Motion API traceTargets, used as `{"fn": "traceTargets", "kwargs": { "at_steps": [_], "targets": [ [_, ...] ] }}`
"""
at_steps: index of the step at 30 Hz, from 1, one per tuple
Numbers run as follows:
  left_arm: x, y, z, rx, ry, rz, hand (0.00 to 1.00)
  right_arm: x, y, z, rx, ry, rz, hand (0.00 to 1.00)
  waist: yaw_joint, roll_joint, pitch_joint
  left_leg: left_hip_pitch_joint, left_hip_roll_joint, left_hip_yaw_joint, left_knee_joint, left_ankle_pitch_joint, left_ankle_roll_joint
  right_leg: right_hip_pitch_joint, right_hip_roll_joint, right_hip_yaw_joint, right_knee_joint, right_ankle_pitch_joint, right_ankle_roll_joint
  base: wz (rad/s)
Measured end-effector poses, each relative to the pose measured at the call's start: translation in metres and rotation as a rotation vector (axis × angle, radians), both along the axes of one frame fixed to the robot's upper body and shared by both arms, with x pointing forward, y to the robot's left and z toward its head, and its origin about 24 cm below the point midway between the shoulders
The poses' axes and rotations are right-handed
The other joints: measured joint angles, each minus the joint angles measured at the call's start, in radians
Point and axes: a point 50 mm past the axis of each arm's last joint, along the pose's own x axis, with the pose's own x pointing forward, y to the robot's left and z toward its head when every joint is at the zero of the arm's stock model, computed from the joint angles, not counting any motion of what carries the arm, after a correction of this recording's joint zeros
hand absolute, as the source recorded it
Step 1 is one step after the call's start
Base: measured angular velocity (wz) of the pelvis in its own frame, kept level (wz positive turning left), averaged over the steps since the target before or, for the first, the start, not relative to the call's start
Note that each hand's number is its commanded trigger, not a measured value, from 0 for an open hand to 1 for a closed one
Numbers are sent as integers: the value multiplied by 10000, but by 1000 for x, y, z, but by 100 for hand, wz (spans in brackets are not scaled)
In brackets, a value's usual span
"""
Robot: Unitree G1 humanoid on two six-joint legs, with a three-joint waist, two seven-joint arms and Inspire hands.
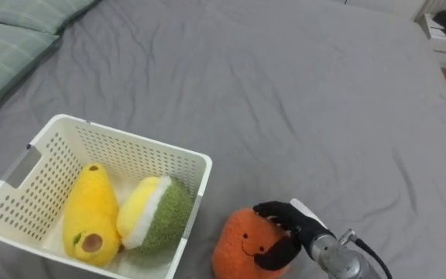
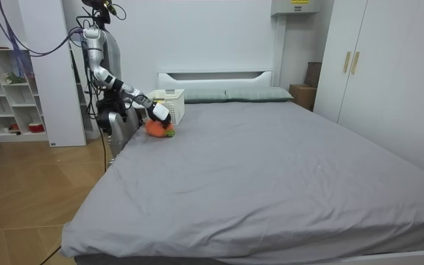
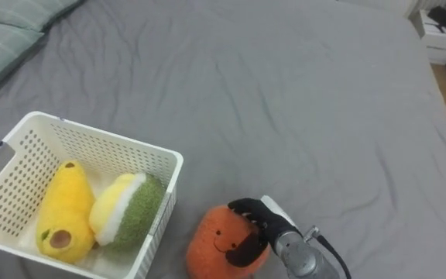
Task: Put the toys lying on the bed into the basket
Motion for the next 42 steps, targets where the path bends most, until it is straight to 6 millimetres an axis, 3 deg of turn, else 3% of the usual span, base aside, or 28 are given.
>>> {"fn": "traceTargets", "kwargs": {
  "at_steps": [10,18,21,23,30,33,42],
  "targets": [
    [-1,-4,-1,-69,38,-33,0,-9,-1,-12,-372,386,-106,100,106,139,-64,22,2,0,5,1,1,8,0,15,24,11,-6,0],
    [1,-4,-1,-31,-5,-123,0,-7,-1,-11,-793,29,14,100,184,72,-85,27,2,-5,5,2,1,26,-6,1,31,10,-5,0],
    [1,-3,0,15,-7,-137,0,-9,-3,-15,-872,53,-108,100,185,33,-67,62,2,-10,7,1,1,66,-11,-3,30,10,-5,0],
    [1,-1,0,51,-24,-98,0,-9,-5,-14,-942,-60,-238,100,161,-16,16,119,1,-31,7,0,1,152,-13,-17,14,9,-3,0],
    [1,3,1,-57,-169,182,0,-1,-15,-8,-1094,-534,-909,100,190,-197,1,201,-4,10,10,-1,5,152,-21,17,26,7,-1,-2],
    [1,5,1,-17,-175,240,0,7,-27,0,-1256,-1056,-1332,100,132,-214,-13,211,0,35,11,0,5,150,-15,29,34,8,-1,0],
    [-11,13,1,98,65,690,0,44,-60,81,-1961,-4970,-2187,100,-442,-181,-25,322,21,182,-18,-1,5,159,-8,240,55,23,-2,-5]
  ]
}}
